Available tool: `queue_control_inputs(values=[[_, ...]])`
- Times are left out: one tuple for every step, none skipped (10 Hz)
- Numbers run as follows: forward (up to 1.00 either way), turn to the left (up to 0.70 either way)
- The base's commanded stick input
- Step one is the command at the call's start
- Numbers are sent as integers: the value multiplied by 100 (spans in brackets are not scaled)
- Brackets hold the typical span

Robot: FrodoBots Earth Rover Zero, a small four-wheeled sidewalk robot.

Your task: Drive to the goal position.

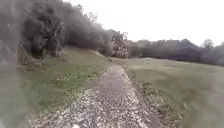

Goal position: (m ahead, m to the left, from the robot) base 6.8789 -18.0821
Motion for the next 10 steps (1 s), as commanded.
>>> queue_control_inputs(values=[[85,1],[85,1],[85,0],[85,-1],[85,-19],[85,-9],[85,-3],[85,-1],[85,1],[85,1]])
